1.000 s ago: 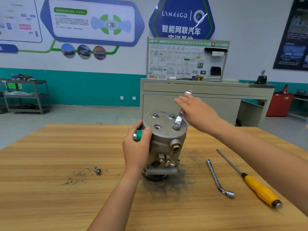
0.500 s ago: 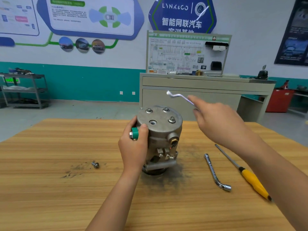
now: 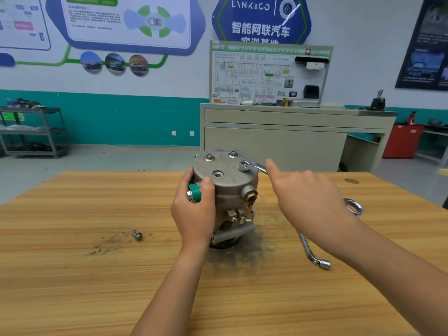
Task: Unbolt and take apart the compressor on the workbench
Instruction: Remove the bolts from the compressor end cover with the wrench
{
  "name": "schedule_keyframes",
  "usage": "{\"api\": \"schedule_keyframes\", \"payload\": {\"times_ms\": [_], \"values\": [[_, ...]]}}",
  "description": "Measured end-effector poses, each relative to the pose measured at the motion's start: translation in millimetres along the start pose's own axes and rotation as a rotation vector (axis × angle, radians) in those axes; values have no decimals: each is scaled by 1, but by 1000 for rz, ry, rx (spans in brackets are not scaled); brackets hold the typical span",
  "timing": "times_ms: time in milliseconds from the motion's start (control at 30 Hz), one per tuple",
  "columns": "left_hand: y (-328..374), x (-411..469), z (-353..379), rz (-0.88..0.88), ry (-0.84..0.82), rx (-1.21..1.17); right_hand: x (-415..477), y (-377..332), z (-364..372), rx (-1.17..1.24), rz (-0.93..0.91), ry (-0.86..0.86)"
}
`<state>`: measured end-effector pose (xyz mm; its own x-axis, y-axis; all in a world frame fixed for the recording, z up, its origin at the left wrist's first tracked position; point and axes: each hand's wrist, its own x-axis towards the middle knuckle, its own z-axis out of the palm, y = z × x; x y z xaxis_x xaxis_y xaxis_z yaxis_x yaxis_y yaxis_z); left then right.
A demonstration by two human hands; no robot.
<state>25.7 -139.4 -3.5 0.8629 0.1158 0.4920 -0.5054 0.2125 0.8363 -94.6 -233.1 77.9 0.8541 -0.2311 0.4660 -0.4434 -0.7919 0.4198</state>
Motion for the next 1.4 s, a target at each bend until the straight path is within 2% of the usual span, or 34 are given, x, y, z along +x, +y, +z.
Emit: {"api": "schedule_keyframes", "payload": {"times_ms": [200,300,367,400,467,567,633,700,767,800,833,867,967,1100,1400], "values": [[-2,5,2,-37,-10,-47,-12,-1,11,-79,142,21],[-1,11,4,-81,-55,-95,-5,20,41,62,69,379],[0,16,4,-102,-103,-117,8,32,60,121,31,431],[1,19,4,-104,-127,-126,17,36,69,146,54,423],[1,22,5,-102,-161,-133,42,37,75,182,76,300],[0,23,6,-92,-171,-133,90,39,70,184,-69,145],[-1,22,6,-76,-184,-122,114,33,59,101,-197,147],[-2,23,4,-69,-197,-125,122,29,47,63,-231,347],[-4,25,3,-79,-191,-141,121,35,28,366,14,609],[-4,26,2,-86,-180,-151,116,39,17,560,139,631],[-4,26,2,-88,-169,-154,109,44,10,678,206,600],[-4,24,3,-88,-161,-153,100,48,8,673,208,548],[-4,17,4,-68,-126,-124,54,47,9,402,63,297],[-4,9,6,-19,-83,-84,5,36,24,238,33,51],[-3,8,5,3,-53,-50,2,27,27,294,93,47]]}}
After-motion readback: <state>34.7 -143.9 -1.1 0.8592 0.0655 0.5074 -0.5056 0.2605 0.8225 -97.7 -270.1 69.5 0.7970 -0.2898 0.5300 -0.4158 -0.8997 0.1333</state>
